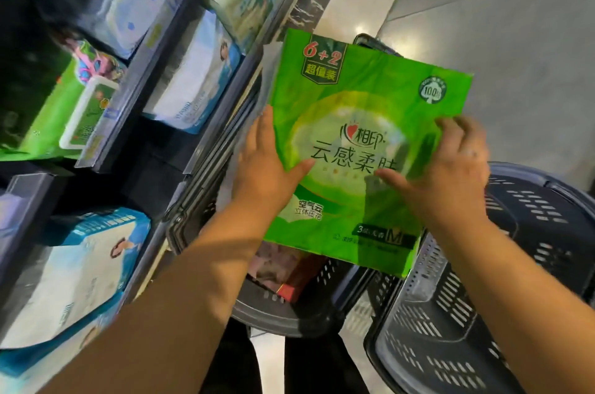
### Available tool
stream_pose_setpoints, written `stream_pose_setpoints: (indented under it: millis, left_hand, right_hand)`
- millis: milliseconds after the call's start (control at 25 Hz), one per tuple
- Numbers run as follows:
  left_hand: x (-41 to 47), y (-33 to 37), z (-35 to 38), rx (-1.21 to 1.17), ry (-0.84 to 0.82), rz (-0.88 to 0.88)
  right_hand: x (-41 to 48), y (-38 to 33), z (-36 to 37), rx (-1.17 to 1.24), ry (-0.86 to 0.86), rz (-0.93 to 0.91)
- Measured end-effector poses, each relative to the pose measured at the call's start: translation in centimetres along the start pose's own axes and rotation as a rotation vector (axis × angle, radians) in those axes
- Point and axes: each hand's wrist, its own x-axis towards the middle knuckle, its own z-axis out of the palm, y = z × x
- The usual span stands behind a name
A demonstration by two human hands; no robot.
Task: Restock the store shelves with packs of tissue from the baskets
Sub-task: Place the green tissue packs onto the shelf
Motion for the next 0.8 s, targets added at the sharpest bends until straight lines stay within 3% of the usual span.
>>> stream_pose_setpoints:
  millis: [200,280,400,480,680,800]
  left_hand:
    - [-5.5,-1.4,1.8,0.111,0.055,-0.131]
    - [-7.7,-1.5,2.8,0.088,0.14,-0.312]
    - [-9.0,-2.1,4.6,-0.342,0.173,-0.701]
    - [-9.0,-2.5,5.5,-0.592,0.189,-0.8]
    - [-7.4,-3.7,3.9,-0.496,0.282,-0.678]
    - [-6.0,-5.1,2.3,-0.51,0.317,-0.557]
  right_hand:
    - [7.4,-3.4,-0.3,-0.087,-0.117,-0.265]
    - [8.9,-3.8,-0.1,-0.128,-0.176,-0.283]
    - [9.5,-3.7,-0.5,-0.194,-0.164,-0.275]
    - [8.9,-3.9,-0.6,-0.219,-0.157,-0.251]
    - [6.2,-2.6,-0.6,-0.222,-0.194,-0.082]
    - [4.2,-0.3,-0.2,-0.056,-0.275,0.002]
